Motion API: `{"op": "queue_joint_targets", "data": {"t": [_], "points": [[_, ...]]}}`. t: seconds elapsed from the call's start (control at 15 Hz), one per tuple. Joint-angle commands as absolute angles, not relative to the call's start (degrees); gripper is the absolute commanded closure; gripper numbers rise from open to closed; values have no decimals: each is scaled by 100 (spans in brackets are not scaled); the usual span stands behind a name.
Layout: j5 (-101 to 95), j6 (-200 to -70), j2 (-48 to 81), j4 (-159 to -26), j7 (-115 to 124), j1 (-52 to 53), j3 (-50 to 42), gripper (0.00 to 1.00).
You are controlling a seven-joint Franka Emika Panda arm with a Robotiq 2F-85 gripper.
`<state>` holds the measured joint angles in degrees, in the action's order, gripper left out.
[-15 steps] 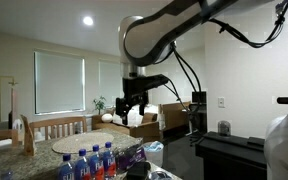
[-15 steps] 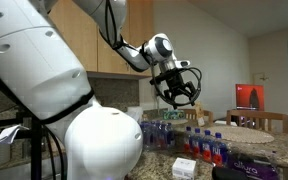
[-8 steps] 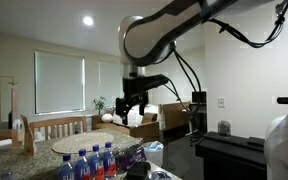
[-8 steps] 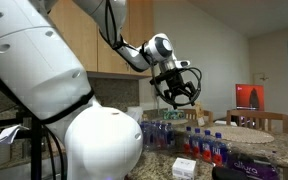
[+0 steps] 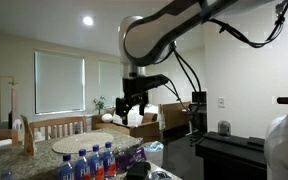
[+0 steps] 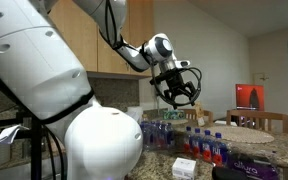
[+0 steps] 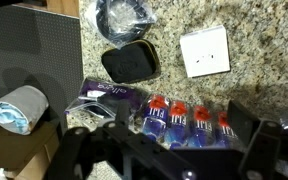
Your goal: Remove the black object from the plastic
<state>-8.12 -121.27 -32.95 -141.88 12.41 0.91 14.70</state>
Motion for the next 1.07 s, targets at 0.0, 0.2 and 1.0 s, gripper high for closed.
{"op": "queue_joint_targets", "data": {"t": [0.0,0.2,1.0], "points": [[-885,-12100,-3274,-14171,1300,214,1366,0],[-885,-12100,-3274,-14171,1300,214,1366,0],[-1151,-13996,-1724,-14326,399,67,382,0]]}}
